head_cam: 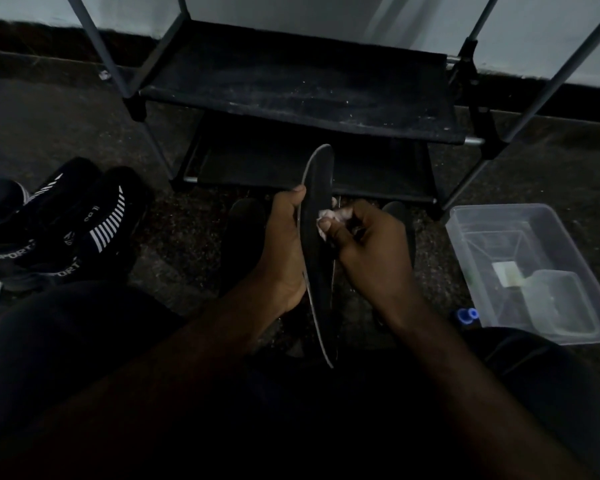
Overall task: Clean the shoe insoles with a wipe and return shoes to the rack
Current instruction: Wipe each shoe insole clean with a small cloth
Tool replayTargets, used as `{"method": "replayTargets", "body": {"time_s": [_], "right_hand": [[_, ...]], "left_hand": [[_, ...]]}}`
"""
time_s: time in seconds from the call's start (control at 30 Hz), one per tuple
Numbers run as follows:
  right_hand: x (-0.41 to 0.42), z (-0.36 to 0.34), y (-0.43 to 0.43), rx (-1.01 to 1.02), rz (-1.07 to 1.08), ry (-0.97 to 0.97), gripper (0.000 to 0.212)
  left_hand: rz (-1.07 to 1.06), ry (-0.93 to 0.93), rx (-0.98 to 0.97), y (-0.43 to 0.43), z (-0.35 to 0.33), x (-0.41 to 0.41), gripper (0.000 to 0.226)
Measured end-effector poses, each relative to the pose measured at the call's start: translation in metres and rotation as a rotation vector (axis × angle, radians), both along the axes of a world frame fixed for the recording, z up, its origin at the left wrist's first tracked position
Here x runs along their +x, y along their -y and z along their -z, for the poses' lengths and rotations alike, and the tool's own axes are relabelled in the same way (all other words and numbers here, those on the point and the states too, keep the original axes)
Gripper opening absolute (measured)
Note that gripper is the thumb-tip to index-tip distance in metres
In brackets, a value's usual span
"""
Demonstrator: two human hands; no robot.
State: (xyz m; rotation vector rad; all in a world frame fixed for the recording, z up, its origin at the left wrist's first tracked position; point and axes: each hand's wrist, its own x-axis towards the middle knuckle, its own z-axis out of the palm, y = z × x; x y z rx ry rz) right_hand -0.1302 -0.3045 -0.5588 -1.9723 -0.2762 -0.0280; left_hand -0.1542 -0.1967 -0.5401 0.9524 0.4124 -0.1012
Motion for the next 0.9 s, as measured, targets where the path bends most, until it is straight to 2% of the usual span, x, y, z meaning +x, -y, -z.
{"method": "replayTargets", "body": {"time_s": [0.2, 0.43, 0.53, 0.63, 0.7, 0.83, 0.9], "right_hand": [[-0.012, -0.004, -0.007, 0.114, -0.24, -0.017, 0.005], [0.001, 0.002, -0.001, -0.031, -0.006, 0.016, 0.008], [-0.006, -0.003, -0.007, 0.104, -0.128, -0.023, 0.005], [-0.012, -0.008, -0.009, 0.171, -0.254, 0.004, 0.003], [-0.009, -0.006, -0.007, 0.141, -0.208, 0.015, 0.003], [0.004, 0.002, -0.001, 0.001, 0.018, 0.043, 0.012], [0.003, 0.002, -0.002, -0.006, 0.034, 0.046, 0.009]], "left_hand": [[-0.09, -0.044, 0.057, -0.004, -0.003, 0.001, 0.059], [-0.001, 0.005, 0.021, 0.003, -0.004, -0.001, 0.072], [-0.06, -0.026, 0.019, 0.0, -0.003, 0.0, 0.061], [-0.002, -0.014, 0.011, -0.004, -0.004, 0.0, 0.064], [0.02, -0.007, 0.01, -0.004, -0.005, -0.001, 0.064], [-0.005, 0.006, 0.014, 0.0, -0.006, -0.001, 0.059], [-0.008, 0.003, 0.012, 0.0, -0.006, -0.002, 0.057]]}}
